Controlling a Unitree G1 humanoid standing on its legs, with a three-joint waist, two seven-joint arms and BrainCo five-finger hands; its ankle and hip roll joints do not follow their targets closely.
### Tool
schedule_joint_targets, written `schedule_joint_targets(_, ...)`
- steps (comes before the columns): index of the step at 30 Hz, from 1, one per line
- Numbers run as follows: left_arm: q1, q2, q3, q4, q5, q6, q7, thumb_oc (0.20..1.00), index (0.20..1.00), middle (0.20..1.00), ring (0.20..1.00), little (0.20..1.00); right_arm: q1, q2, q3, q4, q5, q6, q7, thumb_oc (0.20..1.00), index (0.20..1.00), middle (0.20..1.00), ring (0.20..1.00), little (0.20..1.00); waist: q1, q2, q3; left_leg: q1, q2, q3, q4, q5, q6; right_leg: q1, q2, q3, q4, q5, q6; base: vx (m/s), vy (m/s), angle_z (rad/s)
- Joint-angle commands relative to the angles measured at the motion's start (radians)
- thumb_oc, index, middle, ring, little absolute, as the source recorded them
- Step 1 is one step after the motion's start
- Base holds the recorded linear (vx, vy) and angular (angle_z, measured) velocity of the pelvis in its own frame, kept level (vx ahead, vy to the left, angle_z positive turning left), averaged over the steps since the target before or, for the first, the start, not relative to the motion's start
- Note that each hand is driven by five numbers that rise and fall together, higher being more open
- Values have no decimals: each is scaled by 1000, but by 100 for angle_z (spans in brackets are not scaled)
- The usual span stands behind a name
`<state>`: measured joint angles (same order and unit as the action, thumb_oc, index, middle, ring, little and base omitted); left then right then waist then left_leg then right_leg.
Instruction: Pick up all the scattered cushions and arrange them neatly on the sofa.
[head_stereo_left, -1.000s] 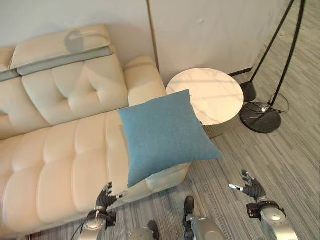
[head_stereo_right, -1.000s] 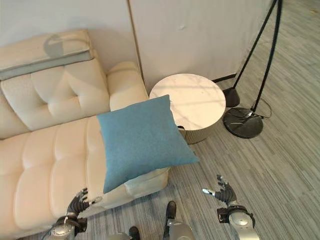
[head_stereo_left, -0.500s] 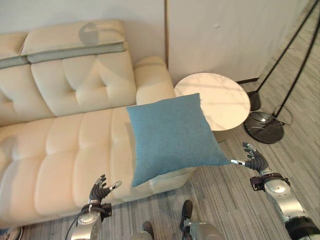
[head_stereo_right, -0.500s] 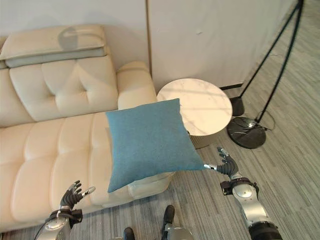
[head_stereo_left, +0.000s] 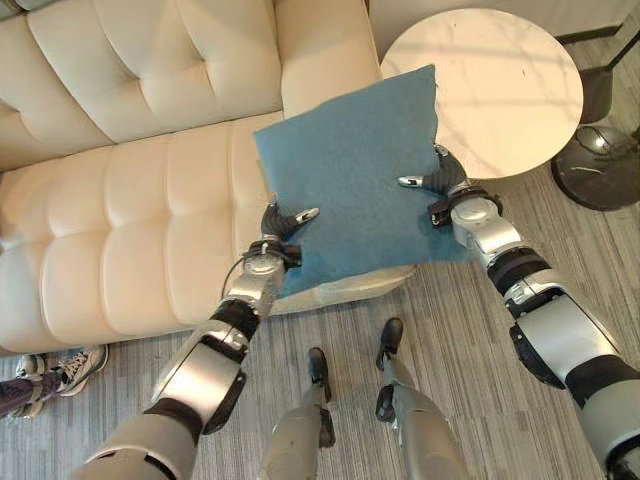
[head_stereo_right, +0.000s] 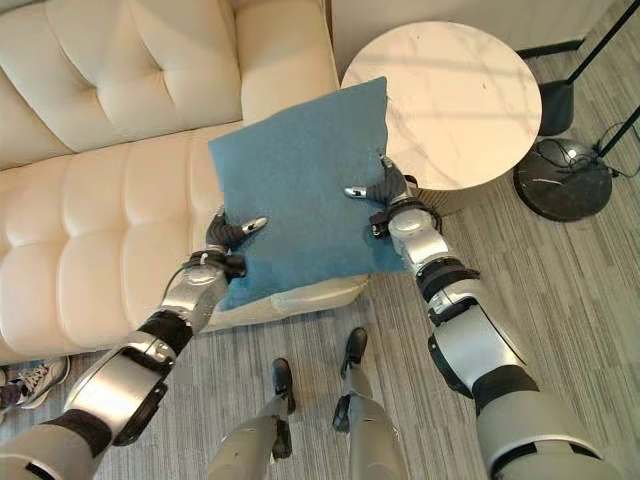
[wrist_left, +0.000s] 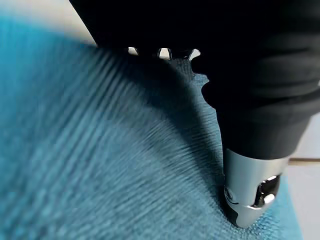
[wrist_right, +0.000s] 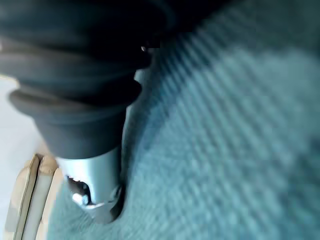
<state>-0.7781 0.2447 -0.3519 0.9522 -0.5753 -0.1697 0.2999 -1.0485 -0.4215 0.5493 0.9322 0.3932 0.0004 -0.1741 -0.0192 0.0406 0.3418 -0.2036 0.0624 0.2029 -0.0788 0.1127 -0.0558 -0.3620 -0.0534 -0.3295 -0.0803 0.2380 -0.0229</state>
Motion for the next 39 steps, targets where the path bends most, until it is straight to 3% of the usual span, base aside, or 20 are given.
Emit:
schedule_joint_targets(1, 21, -8, -47, -51, -31, -40, -23, 200, 200, 200, 200, 200, 39, 94, 88, -75, -11, -48, 32, 200, 200, 200, 200, 200, 11, -41, -11, 23, 19, -37, -9, -21, -60, 62, -46, 80, 112, -191, 124, 0, 0, 0)
schedule_joint_targets(6, 89, -7, -27, -232, -52, -62, -9, 200, 200, 200, 200, 200, 166, 101, 104, -299, -39, -62, 54, 200, 200, 200, 200, 200, -1, -51, -15, 54, 19, -26, -9, -37, -55, 89, -43, 90, 98, -186, 125, 5, 30, 0)
schedule_joint_targets(10, 236, -3, 28, -481, -52, -84, -19, 200, 200, 200, 200, 200, 393, 74, 25, -519, -35, -93, 89, 200, 200, 200, 200, 200, -8, -51, -39, 104, 14, -18, -9, -64, -45, 140, -47, 97, 87, -186, 128, 16, 63, -5)
schedule_joint_targets(14, 345, -4, 51, -624, -38, -82, -48, 200, 200, 200, 200, 200, 535, 45, -29, -631, -48, -108, 129, 200, 200, 200, 200, 200, -14, -53, -74, 143, 7, -14, -9, -86, -36, 181, -50, 97, 74, -185, 133, 55, 74, -5)
schedule_joint_targets(17, 513, 12, 90, -803, 9, -61, -100, 200, 200, 200, 200, 200, 732, -9, -133, -771, -54, -120, 181, 200, 200, 200, 200, 200, -22, -64, -129, 203, 1, -11, -9, -117, -24, 241, -52, 104, 54, -184, 142, 68, 89, -7)
schedule_joint_targets(21, 649, 31, 131, -925, 51, -45, -135, 200, 200, 200, 200, 200, 886, -11, -219, -883, -23, -136, 218, 200, 200, 200, 200, 200, -26, -77, -169, 239, -7, -6, -4, -138, -11, 269, -56, 124, 48, -180, 150, 22, 118, -12)
schedule_joint_targets(25, 794, 59, 204, -1039, 119, -36, -172, 200, 200, 200, 200, 200, 1012, 17, -297, -1027, 10, -155, 262, 200, 200, 200, 200, 200, -31, -91, -183, 285, -23, 4, 8, -168, 11, 272, -66, 154, 67, -160, 171, -95, 164, -23)
schedule_joint_targets(29, 839, 69, 224, -1084, 149, -41, -164, 200, 200, 200, 200, 200, 1025, 64, -317, -1103, 32, -177, 261, 200, 200, 200, 200, 200, -33, -117, -151, 290, -49, 24, 15, -170, 39, 209, -83, 209, 126, -71, 232, -282, 121, -42)
schedule_joint_targets(30, 822, 81, 211, -1090, 157, -48, -171, 200, 200, 200, 200, 200, 1029, 76, -322, -1128, 31, -193, 256, 200, 200, 200, 200, 200, -24, -115, -126, 264, -41, 20, 30, -156, 48, 188, -77, 240, 196, -115, 241, -411, 54, -48)
schedule_joint_targets(31, 821, 81, 211, -1090, 157, -49, -171, 200, 200, 200, 200, 200, 1028, 77, -323, -1128, 31, -193, 256, 200, 200, 200, 200, 200, -24, -117, -128, 260, -42, 21, 31, -153, 48, 184, -78, 241, 196, -113, 240, -431, 51, -36)
schedule_joint_targets(34, 783, 98, 184, -1104, 153, -53, -185, 200, 200, 200, 200, 200, 1038, 68, -358, -1166, 19, -211, 245, 200, 200, 200, 200, 200, -6, -104, -129, 188, -34, -23, 49, -108, 61, 225, -42, 284, 380, -224, 196, -352, -8, 26)
schedule_joint_targets(37, 753, 108, 165, -1111, 144, -50, -184, 200, 200, 200, 200, 200, 1050, 65, -391, -1178, 7, -216, 235, 200, 200, 200, 200, 200, 8, -101, -166, 130, -38, -75, 32, -50, 55, 296, 20, 328, 512, -279, 173, -296, -94, 52)
schedule_joint_targets(38, 753, 110, 166, -1109, 144, -49, -181, 200, 200, 200, 200, 200, 1050, 68, -400, -1173, 6, -217, 230, 200, 200, 200, 200, 200, 15, -100, -176, 109, -39, -85, 27, -32, 50, 319, 37, 341, 516, -277, 171, -248, -130, 88)
schedule_joint_targets(39, 752, 110, 171, -1122, 140, -51, -176, 200, 200, 200, 200, 200, 1052, 67, -408, -1186, 3, -217, 228, 200, 200, 200, 200, 200, 28, -105, -180, 92, -48, -100, 15, -6, 40, 365, 44, 335, 442, -333, 141, -270, -134, 83)
